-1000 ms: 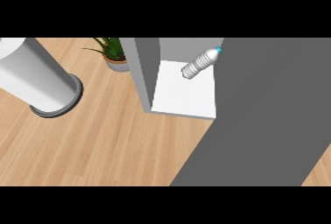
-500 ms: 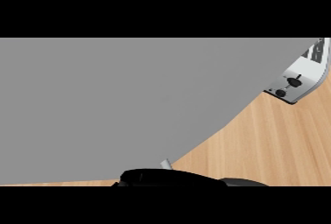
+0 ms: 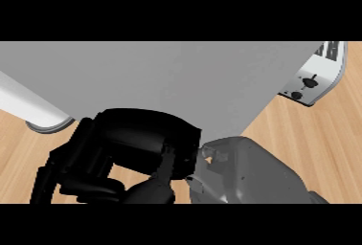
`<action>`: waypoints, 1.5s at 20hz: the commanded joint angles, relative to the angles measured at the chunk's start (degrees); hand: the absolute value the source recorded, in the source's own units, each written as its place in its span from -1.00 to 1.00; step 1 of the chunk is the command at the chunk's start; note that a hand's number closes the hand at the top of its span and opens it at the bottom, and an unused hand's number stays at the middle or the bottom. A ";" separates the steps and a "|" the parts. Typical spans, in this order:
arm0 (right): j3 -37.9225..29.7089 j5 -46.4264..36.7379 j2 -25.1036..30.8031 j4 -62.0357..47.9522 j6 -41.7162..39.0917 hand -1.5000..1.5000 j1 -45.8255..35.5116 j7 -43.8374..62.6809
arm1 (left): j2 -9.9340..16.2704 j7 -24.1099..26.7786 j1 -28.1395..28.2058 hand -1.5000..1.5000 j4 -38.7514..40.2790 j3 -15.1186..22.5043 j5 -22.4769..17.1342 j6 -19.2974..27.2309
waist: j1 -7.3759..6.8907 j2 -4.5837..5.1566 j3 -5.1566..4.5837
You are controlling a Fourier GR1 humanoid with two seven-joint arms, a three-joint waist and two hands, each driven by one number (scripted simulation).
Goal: Pick up the bottled water, place it into the cabinet and close the cabinet
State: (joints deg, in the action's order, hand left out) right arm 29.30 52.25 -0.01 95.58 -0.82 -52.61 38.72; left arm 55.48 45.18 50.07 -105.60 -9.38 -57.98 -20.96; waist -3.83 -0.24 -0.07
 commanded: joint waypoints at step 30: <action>-21.02 -15.38 4.77 -31.76 -12.26 -1.00 -11.29 -22.12 | -11.98 -9.18 0.37 -1.00 -2.76 -7.85 4.08 -6.86 | 1.80 0.53 0.00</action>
State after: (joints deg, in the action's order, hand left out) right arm 16.68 40.29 2.47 68.59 -20.86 -54.27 19.80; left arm 44.25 35.86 51.38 -107.58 -17.78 -55.00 -27.50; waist -1.82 -0.45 -0.12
